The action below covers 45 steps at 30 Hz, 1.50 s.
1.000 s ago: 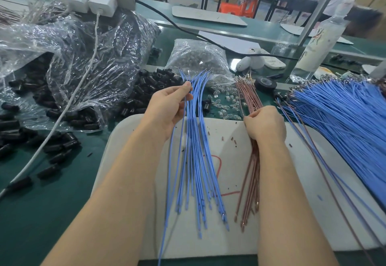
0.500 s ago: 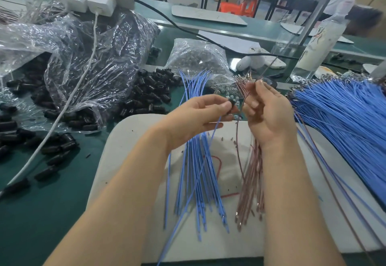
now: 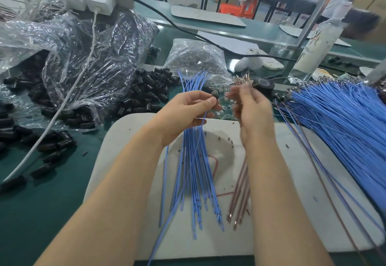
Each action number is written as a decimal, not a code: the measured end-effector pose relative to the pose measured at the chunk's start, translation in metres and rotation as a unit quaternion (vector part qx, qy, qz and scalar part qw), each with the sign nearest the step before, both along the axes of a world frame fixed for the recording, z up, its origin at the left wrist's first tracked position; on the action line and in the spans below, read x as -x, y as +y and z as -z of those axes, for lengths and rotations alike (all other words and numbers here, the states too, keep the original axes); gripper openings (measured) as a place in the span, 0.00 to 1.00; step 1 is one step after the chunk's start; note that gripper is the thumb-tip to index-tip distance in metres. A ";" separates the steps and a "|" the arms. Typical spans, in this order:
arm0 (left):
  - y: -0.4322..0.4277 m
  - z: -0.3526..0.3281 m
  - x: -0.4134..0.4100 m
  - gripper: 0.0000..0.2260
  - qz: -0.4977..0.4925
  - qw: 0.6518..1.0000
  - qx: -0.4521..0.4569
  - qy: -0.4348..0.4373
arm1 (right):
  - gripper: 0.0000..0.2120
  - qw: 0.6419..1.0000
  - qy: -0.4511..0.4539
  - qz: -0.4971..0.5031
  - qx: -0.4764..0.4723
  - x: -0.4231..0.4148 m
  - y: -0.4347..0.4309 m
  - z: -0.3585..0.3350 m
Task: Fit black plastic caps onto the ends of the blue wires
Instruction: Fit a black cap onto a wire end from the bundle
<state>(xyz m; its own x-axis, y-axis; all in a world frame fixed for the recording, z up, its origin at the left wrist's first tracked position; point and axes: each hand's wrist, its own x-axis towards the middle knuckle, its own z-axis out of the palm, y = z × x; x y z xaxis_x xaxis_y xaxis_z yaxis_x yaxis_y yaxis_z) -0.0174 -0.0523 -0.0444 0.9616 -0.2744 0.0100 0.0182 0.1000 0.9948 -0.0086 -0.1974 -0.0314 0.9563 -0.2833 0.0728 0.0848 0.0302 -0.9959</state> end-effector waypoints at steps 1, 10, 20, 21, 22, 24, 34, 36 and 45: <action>0.000 0.000 0.000 0.05 -0.010 1.000 -0.008 -0.001 | 0.15 0.999 -0.019 0.039 -0.018 -0.002 -0.005 0.000; -0.005 0.002 0.002 0.02 -0.081 0.992 -0.087 -0.053 | 0.09 0.998 -0.036 -0.043 0.017 -0.002 0.007 0.004; -0.006 0.009 -0.001 0.02 -0.166 0.941 -0.246 -0.162 | 0.08 0.992 -0.113 0.039 0.041 -0.001 0.002 0.002; -0.007 0.009 -0.001 0.02 -0.164 0.939 -0.250 -0.169 | 0.08 0.992 -0.112 0.034 0.047 -0.001 0.003 0.002; -0.008 0.009 -0.001 0.02 -0.162 0.937 -0.253 -0.178 | 0.09 0.992 -0.111 0.028 0.053 -0.002 0.003 0.002; -0.009 0.009 0.000 0.01 -0.157 0.933 -0.260 -0.194 | 0.10 0.992 -0.107 0.014 0.066 -0.001 0.004 0.003; -0.009 0.005 0.003 0.05 -0.178 0.902 -0.298 -0.255 | 0.07 0.966 -0.077 -0.039 0.245 0.003 0.007 0.003; -0.009 0.004 0.004 0.04 -0.185 0.904 -0.291 -0.253 | 0.06 0.968 -0.055 -0.055 0.237 0.005 0.007 0.003; -0.014 -0.004 0.008 0.04 -0.193 0.905 -0.251 -0.285 | 0.09 0.982 -0.076 -0.026 0.171 0.005 0.014 0.001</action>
<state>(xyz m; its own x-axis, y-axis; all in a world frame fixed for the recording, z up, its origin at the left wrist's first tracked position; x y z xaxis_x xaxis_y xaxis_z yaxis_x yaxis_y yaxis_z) -0.0257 -0.0661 -0.0408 0.8643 -0.0277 0.5022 -0.4529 -0.4772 0.7531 -0.0140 -0.1835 -0.0326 0.9393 -0.1680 0.2993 0.2414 -0.2964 -0.9241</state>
